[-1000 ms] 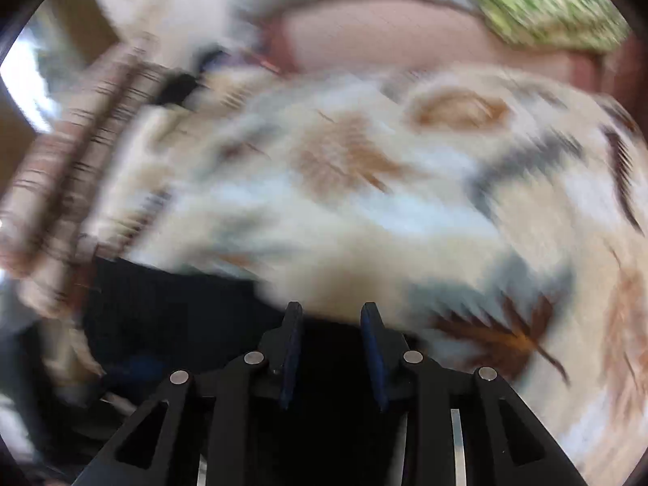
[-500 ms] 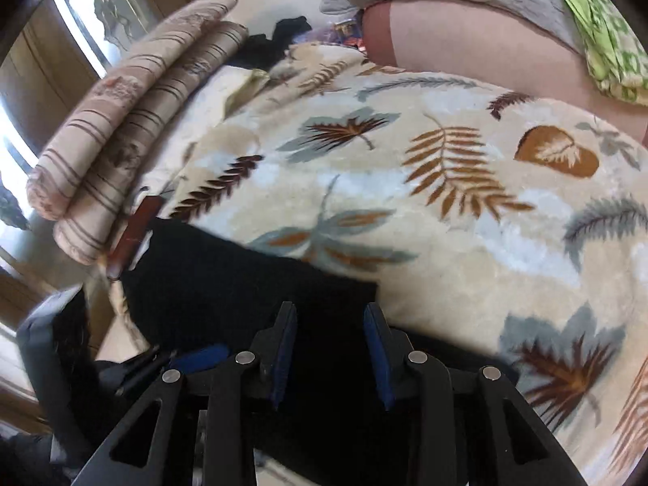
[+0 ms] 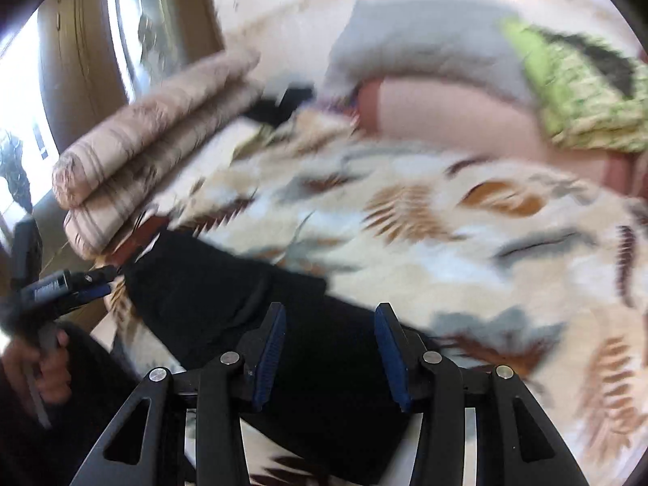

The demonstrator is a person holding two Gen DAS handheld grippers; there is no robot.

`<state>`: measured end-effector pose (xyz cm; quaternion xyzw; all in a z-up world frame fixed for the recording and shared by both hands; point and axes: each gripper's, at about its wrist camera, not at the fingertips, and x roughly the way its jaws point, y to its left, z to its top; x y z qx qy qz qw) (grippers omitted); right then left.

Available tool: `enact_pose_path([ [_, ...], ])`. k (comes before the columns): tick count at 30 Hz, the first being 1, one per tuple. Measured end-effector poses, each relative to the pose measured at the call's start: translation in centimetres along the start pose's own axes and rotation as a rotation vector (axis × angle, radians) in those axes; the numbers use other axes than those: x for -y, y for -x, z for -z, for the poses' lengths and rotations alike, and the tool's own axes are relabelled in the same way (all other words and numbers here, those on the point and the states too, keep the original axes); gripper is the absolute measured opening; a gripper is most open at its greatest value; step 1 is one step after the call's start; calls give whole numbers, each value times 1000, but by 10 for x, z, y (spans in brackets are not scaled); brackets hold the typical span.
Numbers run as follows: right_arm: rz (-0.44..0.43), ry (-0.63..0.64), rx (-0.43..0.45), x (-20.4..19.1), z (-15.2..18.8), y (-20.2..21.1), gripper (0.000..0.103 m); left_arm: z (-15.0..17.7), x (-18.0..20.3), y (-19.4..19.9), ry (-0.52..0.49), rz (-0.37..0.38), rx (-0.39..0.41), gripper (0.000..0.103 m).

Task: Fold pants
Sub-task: 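Release the pants with both grippers and lift them away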

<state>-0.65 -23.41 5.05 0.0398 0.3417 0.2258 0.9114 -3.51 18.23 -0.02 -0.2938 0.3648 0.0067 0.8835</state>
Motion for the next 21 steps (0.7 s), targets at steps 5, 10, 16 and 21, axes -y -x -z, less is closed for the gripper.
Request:
enact_pose_path([
  [5, -69, -376, 159, 66, 16, 31, 45, -20, -46, -30, 221, 60, -61, 85],
  [10, -68, -450, 172, 77, 13, 26, 45, -36, -59, -56, 350, 160, -48, 85],
  [16, -51, -374, 148, 64, 10, 23, 45, -31, -73, -64, 488, 333, -40, 66],
  [21, -50, -382, 146, 66, 13, 18, 45, -34, -63, -52, 377, 232, 11, 29],
])
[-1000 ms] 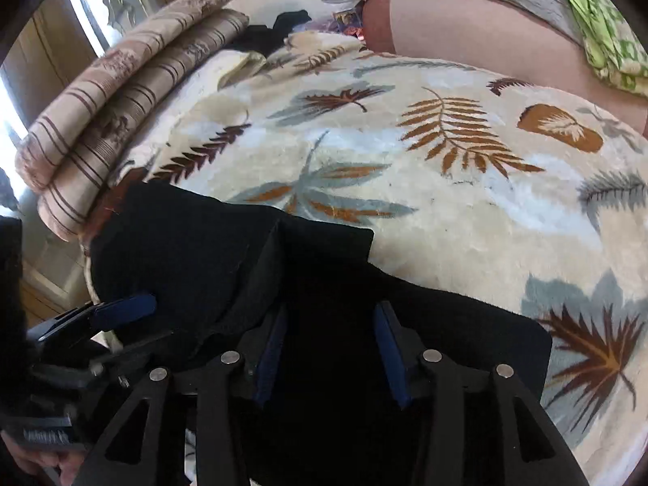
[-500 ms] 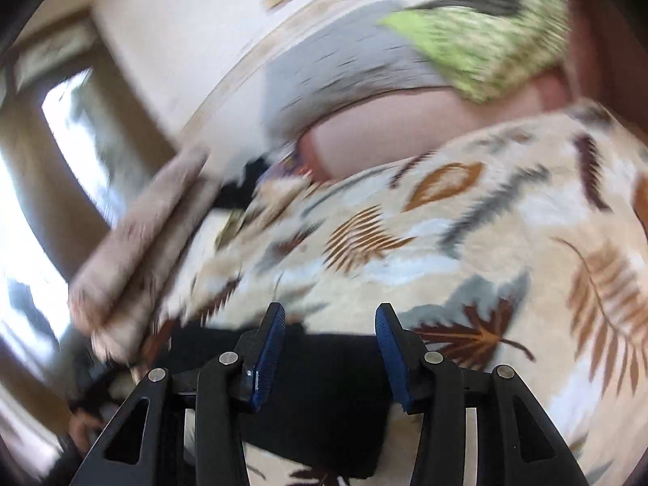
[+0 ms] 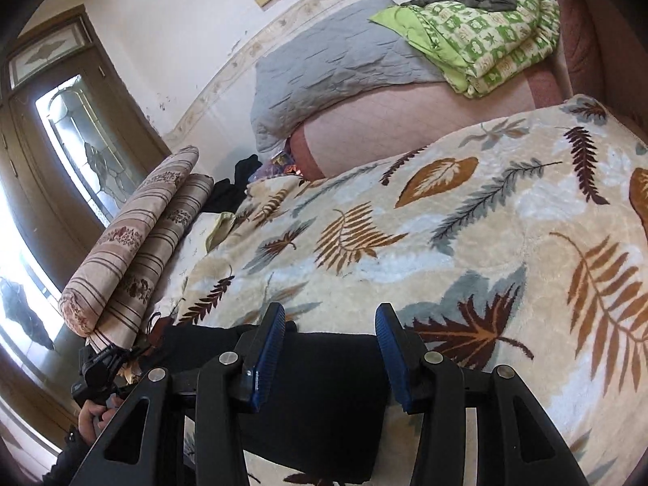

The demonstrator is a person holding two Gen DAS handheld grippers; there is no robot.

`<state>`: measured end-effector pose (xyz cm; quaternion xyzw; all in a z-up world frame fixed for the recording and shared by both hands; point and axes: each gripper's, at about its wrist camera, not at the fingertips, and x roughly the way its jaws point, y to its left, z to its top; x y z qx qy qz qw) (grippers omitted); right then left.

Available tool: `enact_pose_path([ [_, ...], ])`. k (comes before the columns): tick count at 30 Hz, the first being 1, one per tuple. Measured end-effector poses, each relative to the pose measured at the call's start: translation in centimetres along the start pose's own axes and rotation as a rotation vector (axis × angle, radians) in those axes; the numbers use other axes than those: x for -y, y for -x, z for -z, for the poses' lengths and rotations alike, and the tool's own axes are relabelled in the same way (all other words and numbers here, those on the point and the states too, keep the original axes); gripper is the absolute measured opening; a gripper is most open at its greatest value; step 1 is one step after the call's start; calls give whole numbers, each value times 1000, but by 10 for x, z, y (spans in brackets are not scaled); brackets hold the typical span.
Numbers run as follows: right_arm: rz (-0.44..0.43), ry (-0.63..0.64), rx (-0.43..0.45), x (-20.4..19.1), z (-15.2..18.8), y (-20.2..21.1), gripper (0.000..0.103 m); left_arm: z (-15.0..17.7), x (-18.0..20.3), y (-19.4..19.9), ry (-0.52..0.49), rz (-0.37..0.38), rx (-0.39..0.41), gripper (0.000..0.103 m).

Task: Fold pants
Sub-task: 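Release the pants with both grippers and lift them away, then grasp the folded black pants edge with the left gripper while the right gripper grasps the opposite end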

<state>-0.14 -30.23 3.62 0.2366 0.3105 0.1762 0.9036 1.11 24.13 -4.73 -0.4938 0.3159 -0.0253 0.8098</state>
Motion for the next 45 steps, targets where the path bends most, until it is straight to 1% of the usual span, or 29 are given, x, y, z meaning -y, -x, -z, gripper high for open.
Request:
enact_pose_path([
  [1, 0, -2, 0, 1, 0, 0, 45, 1, 3, 1, -40, -65, 19, 15],
  [2, -1, -4, -1, 1, 0, -1, 45, 3, 3, 1, -65, -104, 31, 14],
  [4, 0, -5, -6, 1, 0, -2, 45, 10, 11, 0, -149, -189, 62, 10],
  [5, 3, -5, -7, 1, 0, -3, 45, 17, 21, 1, -226, -239, 89, 10],
  [6, 2, -3, -7, 0, 0, -3, 45, 23, 28, 3, -287, -258, 115, 10],
  [7, -1, -4, -7, 0, 0, -2, 45, 32, 41, 6, -368, -282, 148, 9],
  [8, -10, -5, -6, 1, 0, -3, 45, 41, 56, 10, -458, -289, 184, 9],
  [9, -25, -10, -4, 2, 0, -2, 45, 54, 74, 15, -567, -278, 224, 9],
  [12, -67, -32, -8, 5, 0, -3, 45, 91, 113, 23, -814, -244, 309, 9],
  [13, -90, -32, -26, 4, -1, -5, 45, 113, 127, 26, -923, -225, 337, 9],
  [14, -108, -30, -52, 1, -3, -9, 45, 126, 134, 26, -985, -216, 355, 9],
  [16, -197, -65, -118, -9, -5, -20, 45, 161, 148, 28, -1133, -179, 383, 9],
  [18, -322, -93, -168, -27, -7, -29, 47, 188, 157, 29, -1245, -144, 401, 9],
  [19, -398, -96, -183, -39, -8, -32, 49, 202, 160, 31, -1302, -125, 410, 9],
  [20, -439, -96, -190, -46, -9, -34, 52, 214, 162, 32, -1349, -108, 419, 9],
  [21, -486, -96, -197, -55, -9, -36, 63, 221, 164, 32, -1385, -92, 419, 9],
  [22, -521, -99, -199, -62, -9, -38, 74, 230, 165, 32, -1417, -75, 412, 9],
  [24, -586, -102, -199, -74, -11, -41, 76, 243, 168, 33, -1458, -40, 392, 9],
  [25, -600, -94, -210, -79, -12, -42, 77, 249, 169, 32, -1480, -20, 379, 9],
  [29, -563, -44, -282, -91, -10, -51, 76, 271, 177, 31, -1545, 21, 337, 9],
  [30, -530, -25, -266, -90, -11, -48, 60, 275, 178, 30, -1554, 21, 332, 9],
  [31, -486, -3, -260, -87, -11, -46, 13, 277, 182, 30, -1557, 20, 329, 9],
  [32, -438, 4, -273, -84, -12, -45, 8, 279, 186, 28, -1552, 18, 322, 9],
  [33, -365, -27, -276, -72, -13, -42, 8, 280, 189, 26, -1539, 21, 303, 9],
  [34, -350, -45, -278, -64, -14, -38, 8, 283, 196, 23, -1521, 26, 280, 9],
  [36, -310, -34, -285, -49, -16, -31, 8, 296, 207, 18, -1511, 31, 246, 9],
  [38, -293, -57, -302, -31, -22, -25, 8, 315, 218, 9, -1517, 38, 197, 9],
  [41, -272, -85, -356, -2, -30, -25, 8, 337, 226, -10, -1537, 23, 138, 9],
  [45, -232, -118, -430, 35, -30, -49, 8, 350, 230, -51, -1520, -34, 9, 10],
])
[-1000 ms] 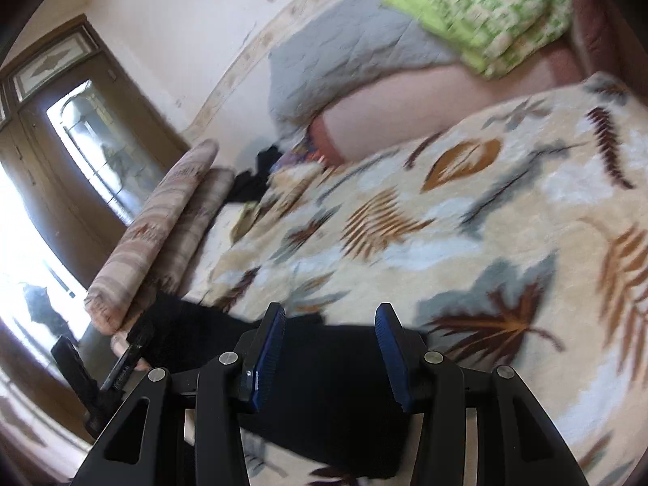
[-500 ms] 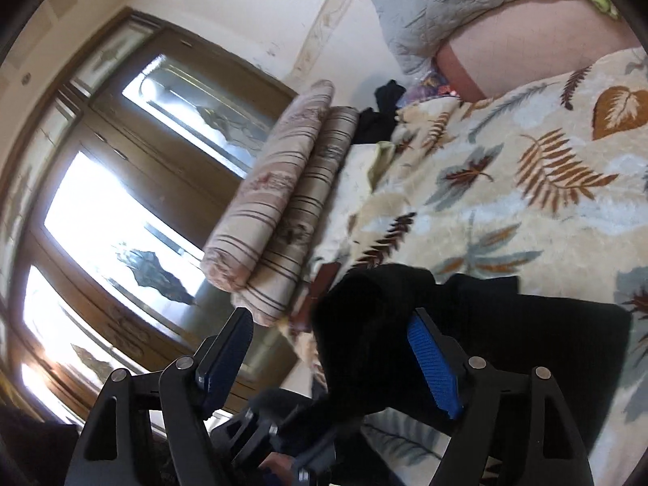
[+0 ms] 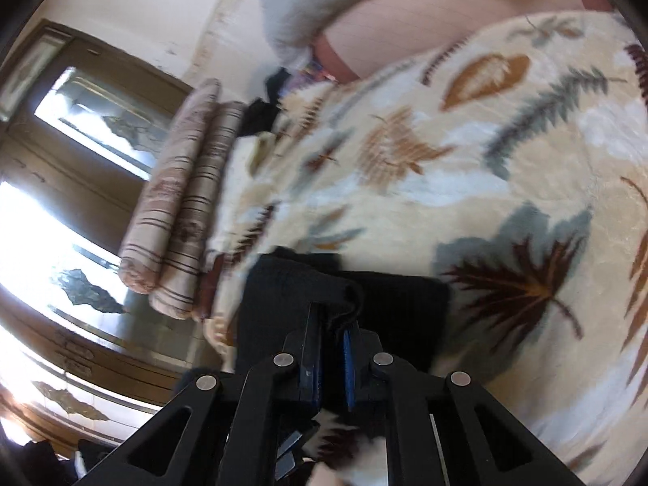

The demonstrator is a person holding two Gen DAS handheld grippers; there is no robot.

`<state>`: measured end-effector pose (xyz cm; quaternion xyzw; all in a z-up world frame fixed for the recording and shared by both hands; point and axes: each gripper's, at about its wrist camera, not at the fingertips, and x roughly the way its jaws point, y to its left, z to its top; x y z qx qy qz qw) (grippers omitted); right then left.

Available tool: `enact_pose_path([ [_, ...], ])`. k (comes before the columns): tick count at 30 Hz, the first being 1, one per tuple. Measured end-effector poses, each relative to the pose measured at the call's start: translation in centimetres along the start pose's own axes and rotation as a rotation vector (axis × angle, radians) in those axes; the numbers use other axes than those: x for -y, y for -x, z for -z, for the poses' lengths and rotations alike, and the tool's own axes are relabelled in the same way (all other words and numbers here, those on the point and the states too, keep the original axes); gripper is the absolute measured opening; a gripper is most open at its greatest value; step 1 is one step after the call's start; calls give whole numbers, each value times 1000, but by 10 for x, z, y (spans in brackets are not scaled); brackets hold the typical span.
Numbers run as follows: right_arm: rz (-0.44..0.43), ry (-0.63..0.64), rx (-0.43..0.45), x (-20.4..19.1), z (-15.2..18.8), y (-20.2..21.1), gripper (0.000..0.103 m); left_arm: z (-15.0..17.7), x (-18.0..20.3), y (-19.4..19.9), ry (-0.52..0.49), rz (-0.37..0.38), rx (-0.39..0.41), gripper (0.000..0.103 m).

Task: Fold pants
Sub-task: 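Grasp the folded black pants edge with the left gripper while the right gripper grasps the opposite end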

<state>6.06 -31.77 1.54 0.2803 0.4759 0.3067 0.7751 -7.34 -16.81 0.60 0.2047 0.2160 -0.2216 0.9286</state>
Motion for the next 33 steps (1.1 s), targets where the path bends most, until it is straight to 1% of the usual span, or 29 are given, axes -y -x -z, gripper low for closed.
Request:
enact_pose_path([
  [1, 10, -6, -21, 10, -2, -10, 8, 3, 1, -11, 1, 7, -32, 11],
  [2, 26, -4, -33, 16, -3, -18, 8, 7, 3, -23, 1, 32, -79, 13],
  [3, 67, 6, -50, 24, -3, -29, 8, 10, 5, -31, 0, 52, -109, 14],
  [4, 98, 12, -69, 29, -2, -38, 8, 14, 6, -34, 2, 74, -117, 15],
  [5, 98, -7, -99, 36, -1, -46, 8, 17, 6, -33, 4, 96, -114, 22],
  [6, 83, -28, -87, 40, -3, -45, 8, 18, 6, -30, 7, 127, -110, 26],
  [7, 73, -36, -85, 42, -4, -44, 9, 19, 4, -23, 11, 172, -105, 33],
  [8, 68, -40, -86, 43, -3, -43, 9, 20, 1, -14, 18, 229, -101, 34],
  [9, 61, -56, -82, 46, -3, -40, 12, 22, -4, -7, 28, 260, -106, 34],
  [10, 65, -78, -72, 48, -2, -35, 16, 25, -11, 2, 49, 296, -116, 34],
  [11, 88, -99, -55, 49, 0, -28, 17, 29, -22, 13, 89, 327, -121, 34],
  [12, 120, -115, -31, 48, 2, -20, 17, 32, -31, 20, 120, 334, -117, 34],
  [14, 176, -93, 24, 37, 6, 0, 17, 38, -61, 39, 232, 328, -101, 34],
  [15, 210, -33, 57, 23, 10, 13, 17, 41, -78, 46, 299, 321, -89, 33],
  [16, 219, 17, 68, 10, 12, 19, 17, 44, -103, 54, 403, 313, -68, 33],
  [18, 208, 186, 64, -28, 22, 29, 17, 50, -142, 59, 567, 317, -40, 33],
  [19, 197, 279, 50, -46, 29, 30, 17, 54, -156, 57, 635, 329, -42, 34],
  [20, 191, 385, 22, -64, 38, 27, 17, 60, -167, 50, 703, 352, -64, 34],
  [21, 204, 490, -22, -81, 48, 19, 17, 64, -174, 38, 760, 381, -101, 34],
  [22, 234, 574, -80, -91, 57, 5, 17, 67, -174, 22, 792, 413, -148, 33],
  [23, 259, 611, -130, -92, 62, -7, 17, 72, -171, 3, 810, 432, -206, 33],
  [24, 305, 624, -208, -84, 66, -25, 17, 77, -168, -12, 815, 417, -257, 31],
  [25, 370, 601, -299, -68, 69, -45, 17, 84, -165, -30, 832, 389, -313, 11],
  [26, 403, 589, -338, -57, 71, -55, 17, 87, -167, -35, 853, 385, -324, 4],
  [27, 381, 579, -318, -50, 70, -55, 16, 90, -167, -36, 878, 394, -324, 4],
  [28, 350, 539, -309, -46, 65, -50, 16, 91, -170, -38, 897, 411, -326, 3],
  [30, 317, 473, -304, -38, 61, -47, 16, 93, -170, -39, 909, 425, -328, 3],
  [33, 303, 458, -291, -40, 60, -41, 16, 82, -173, -25, 844, 403, -332, 4],
])
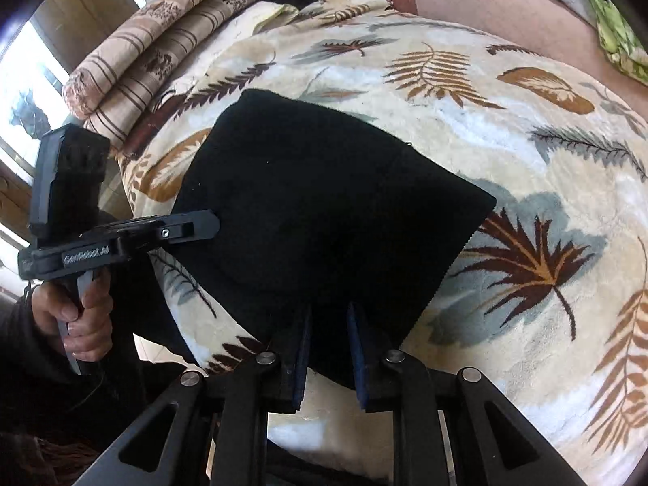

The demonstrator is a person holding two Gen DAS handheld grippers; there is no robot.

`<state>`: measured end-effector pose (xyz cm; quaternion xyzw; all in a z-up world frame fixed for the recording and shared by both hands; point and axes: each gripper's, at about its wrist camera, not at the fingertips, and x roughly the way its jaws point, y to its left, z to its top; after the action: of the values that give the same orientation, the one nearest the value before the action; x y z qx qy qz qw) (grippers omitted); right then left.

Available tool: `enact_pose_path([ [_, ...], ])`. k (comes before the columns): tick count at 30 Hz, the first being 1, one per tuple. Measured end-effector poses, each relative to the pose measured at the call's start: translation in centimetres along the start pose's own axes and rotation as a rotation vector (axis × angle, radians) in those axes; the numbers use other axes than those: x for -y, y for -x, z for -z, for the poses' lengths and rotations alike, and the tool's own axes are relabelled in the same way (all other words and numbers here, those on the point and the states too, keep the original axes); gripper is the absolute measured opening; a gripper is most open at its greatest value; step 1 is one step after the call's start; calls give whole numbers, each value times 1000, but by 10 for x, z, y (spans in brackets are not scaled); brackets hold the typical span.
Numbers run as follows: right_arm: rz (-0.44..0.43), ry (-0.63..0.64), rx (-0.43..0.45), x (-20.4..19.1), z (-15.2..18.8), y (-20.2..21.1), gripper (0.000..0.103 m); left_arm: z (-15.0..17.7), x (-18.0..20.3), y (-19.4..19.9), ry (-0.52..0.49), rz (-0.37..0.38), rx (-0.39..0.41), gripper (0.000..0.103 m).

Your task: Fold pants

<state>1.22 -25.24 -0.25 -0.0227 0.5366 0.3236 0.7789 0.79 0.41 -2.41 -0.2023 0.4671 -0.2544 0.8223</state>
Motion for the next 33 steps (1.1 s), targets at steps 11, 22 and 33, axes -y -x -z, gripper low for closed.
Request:
enact_pose_path([
  [11, 125, -136, 133, 20, -51, -1, 17, -100, -4, -39, -170, -151, -138, 54],
  [22, 64, -285, 170, 44, -43, -6, 20, -96, -33, -20, -37, -94, -37, 59],
  [33, -358, -663, 9, 88, 12, -23, 62, -66, -71, -19, 299, 77, -183, 72],
])
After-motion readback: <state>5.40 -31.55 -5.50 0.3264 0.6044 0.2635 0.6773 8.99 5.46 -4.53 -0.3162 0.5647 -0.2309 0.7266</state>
